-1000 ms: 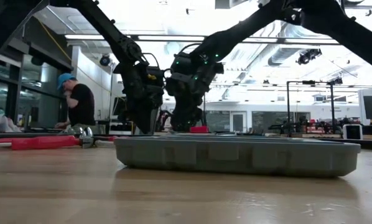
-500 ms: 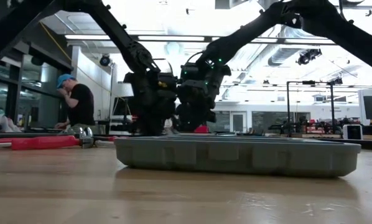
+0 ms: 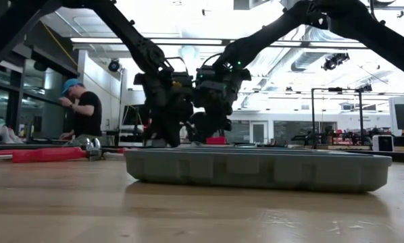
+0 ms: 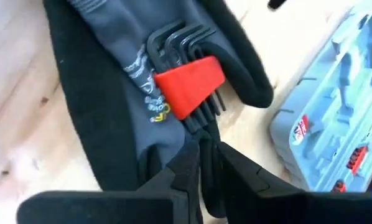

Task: Prefit tool cases
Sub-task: Put the orange allen wrench set into the gray tool box

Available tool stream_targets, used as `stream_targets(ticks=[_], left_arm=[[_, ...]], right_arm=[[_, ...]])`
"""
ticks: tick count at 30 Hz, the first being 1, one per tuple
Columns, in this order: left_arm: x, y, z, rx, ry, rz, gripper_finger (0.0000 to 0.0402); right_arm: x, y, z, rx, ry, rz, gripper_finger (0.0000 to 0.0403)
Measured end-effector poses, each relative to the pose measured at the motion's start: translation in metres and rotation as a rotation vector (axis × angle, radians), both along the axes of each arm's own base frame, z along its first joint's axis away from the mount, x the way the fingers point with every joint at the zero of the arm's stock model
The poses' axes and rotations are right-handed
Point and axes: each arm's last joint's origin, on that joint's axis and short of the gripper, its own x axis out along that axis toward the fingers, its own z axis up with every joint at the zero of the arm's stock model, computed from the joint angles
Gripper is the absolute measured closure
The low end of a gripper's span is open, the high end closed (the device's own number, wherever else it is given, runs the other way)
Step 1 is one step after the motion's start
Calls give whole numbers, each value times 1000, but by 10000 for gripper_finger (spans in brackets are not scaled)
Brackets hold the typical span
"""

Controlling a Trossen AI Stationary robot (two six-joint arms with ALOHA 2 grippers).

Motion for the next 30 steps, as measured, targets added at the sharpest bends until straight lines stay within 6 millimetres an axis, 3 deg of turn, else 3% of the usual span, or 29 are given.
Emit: stream_targets(ticks=[5,11,16,21,30], left_arm=[[-2,6,6,-44,-111,12,355],[-21,7,12,-39,-222,142,355],[-37,6,14,-43,-317,293,355],[-34,1,5,-86,-357,389,355],[-25,-11,-9,-77,-306,378,355]], right_arm=[[0,6,24,-40,-107,19,403],[-13,23,51,-97,-287,-124,403],[-27,53,32,-169,-266,-173,403],[-25,78,5,-147,-260,-184,403],[-24,71,-5,-187,-235,-268,403]])
